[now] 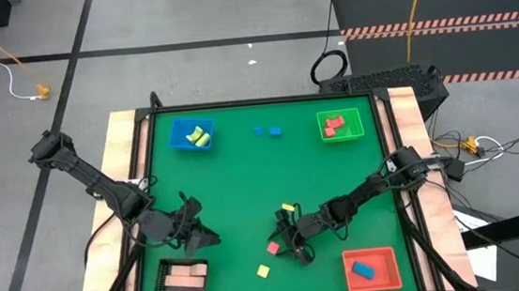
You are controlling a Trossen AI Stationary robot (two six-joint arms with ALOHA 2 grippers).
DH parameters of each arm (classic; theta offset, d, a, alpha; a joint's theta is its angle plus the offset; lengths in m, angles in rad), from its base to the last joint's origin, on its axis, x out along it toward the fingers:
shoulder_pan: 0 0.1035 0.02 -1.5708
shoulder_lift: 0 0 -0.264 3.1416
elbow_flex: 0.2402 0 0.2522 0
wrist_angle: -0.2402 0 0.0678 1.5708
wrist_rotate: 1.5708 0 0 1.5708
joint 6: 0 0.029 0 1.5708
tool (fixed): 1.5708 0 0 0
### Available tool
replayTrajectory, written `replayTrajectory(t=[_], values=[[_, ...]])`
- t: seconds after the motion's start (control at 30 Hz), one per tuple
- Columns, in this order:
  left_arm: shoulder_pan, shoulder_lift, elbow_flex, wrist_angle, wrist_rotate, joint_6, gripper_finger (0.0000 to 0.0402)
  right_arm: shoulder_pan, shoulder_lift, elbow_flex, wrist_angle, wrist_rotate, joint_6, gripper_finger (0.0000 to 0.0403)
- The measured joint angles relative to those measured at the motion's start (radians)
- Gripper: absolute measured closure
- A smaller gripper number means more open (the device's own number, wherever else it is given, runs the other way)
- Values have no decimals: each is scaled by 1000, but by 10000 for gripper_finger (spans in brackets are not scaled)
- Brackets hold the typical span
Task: Sort & place blocks by color
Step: Put the orange block into the green bin
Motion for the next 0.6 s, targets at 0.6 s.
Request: replayTrajectory(t=[0.6], values=[[55, 0, 0, 0, 0, 7, 266, -9, 114, 1, 133, -34, 23, 164]])
